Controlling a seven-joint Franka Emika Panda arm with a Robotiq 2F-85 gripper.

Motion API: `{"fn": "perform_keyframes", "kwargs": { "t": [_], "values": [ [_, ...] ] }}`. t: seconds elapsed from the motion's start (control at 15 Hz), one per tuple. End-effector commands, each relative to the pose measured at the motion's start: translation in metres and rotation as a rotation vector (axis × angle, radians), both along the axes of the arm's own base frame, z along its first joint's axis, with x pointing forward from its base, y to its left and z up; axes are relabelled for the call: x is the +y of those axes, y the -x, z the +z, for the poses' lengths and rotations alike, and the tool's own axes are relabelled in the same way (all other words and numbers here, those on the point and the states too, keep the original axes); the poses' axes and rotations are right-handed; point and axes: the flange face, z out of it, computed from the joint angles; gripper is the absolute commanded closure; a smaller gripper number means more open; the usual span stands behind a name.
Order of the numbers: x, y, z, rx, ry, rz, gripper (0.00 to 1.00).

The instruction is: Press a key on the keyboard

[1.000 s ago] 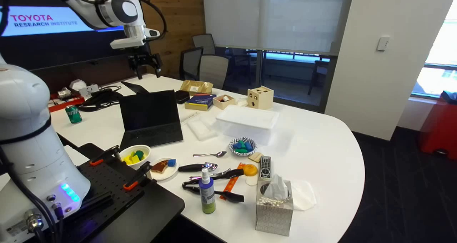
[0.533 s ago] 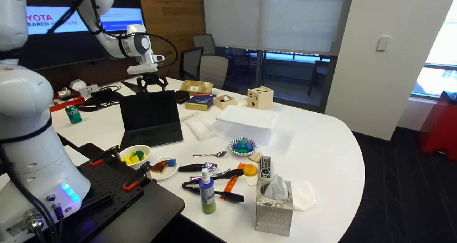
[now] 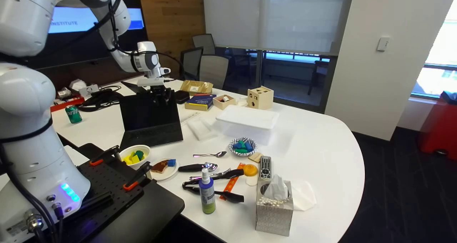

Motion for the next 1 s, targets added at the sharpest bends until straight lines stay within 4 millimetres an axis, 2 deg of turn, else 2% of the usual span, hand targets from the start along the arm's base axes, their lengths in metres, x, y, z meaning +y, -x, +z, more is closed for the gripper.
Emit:
{"fn": "perform_keyframes", "kwargs": {
  "t": [0.0, 0.2, 0.6, 0.93],
  "values": [
    [0.007, -0.021, -0.022, -0.004, 0.001, -0.02, 0.79],
    [0.007, -0.032, -0.046, 0.014, 0.004, -0.015, 0.99],
    [0.007, -0.046, -0.094, 0.041, -0.007, 0.007, 1.0],
    [0.008, -0.061, -0.118, 0.063, -0.021, 0.06, 1.0]
  ]
}}
